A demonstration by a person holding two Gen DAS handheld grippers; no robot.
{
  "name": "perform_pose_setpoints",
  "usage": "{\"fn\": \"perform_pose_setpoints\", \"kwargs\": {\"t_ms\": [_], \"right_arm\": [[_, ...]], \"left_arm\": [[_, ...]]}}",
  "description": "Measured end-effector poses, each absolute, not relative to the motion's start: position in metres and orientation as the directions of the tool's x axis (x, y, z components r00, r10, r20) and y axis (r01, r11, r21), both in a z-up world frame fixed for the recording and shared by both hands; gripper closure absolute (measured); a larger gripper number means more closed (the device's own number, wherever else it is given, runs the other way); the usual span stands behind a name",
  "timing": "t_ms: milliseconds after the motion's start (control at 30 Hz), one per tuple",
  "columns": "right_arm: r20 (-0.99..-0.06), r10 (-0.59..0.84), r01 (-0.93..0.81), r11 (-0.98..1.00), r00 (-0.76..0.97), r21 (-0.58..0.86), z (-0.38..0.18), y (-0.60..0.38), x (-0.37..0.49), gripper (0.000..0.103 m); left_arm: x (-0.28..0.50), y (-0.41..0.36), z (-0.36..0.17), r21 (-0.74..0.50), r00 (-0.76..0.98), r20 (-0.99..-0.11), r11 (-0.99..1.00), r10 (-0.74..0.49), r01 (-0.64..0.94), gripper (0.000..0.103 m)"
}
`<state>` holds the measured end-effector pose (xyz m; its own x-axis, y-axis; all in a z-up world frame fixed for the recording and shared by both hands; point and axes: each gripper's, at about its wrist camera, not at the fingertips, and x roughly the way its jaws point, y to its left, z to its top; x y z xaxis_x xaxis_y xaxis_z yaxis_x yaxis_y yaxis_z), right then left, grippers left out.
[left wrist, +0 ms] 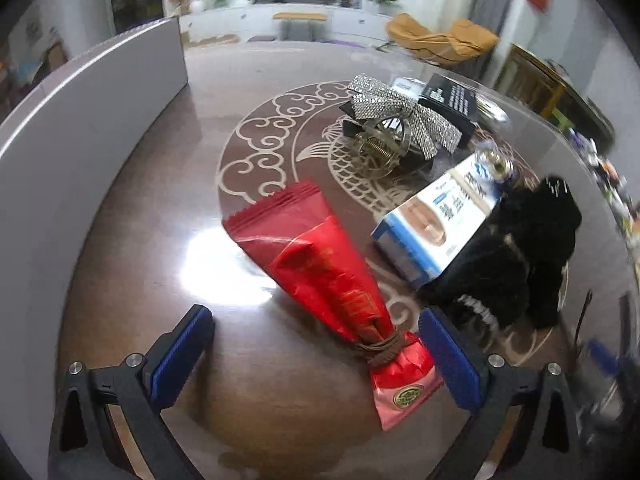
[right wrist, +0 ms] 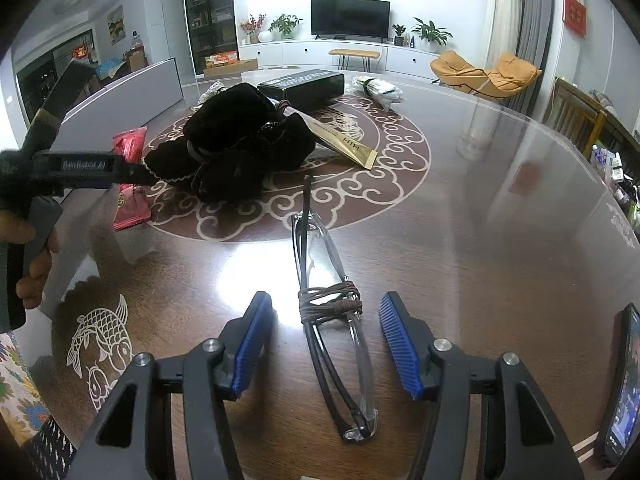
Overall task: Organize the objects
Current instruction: 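Hold the glasses in the right tool while the left tool approaches the red snack packet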
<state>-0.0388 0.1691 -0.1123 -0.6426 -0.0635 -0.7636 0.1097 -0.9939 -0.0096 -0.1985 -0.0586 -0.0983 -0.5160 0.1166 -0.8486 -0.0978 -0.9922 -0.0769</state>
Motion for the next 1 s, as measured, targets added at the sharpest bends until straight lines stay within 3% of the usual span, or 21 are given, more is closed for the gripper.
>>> {"fn": "perform_pose_setpoints", "kwargs": {"t_ms": [233,333,1000], "right_arm": [[-0.764,-0.057,0.105,-0.994,-0.642,-0.014,-0.113,0.17,-0.04,0.043],[-0.767,-0.053,0.094,-0.996,-0.639,-0.009,-0.114,0.174,-0.043,0.04],[-0.772,-0.04,0.083,-0.996,-0.634,-0.017,-0.117,0.172,-0.05,0.031]], "left_arm": [[-0.195,-0.082,-0.096,-0.081,-0.536,-0.827,-0.98,0.167,-0.18,0.003],[-0.206,-0.063,-0.104,0.009,-0.549,-0.83,-0.981,0.1,-0.193,0.0],[-0.209,-0.047,-0.105,0.002,-0.572,-0.81,-0.976,0.126,-0.217,0.0]]}}
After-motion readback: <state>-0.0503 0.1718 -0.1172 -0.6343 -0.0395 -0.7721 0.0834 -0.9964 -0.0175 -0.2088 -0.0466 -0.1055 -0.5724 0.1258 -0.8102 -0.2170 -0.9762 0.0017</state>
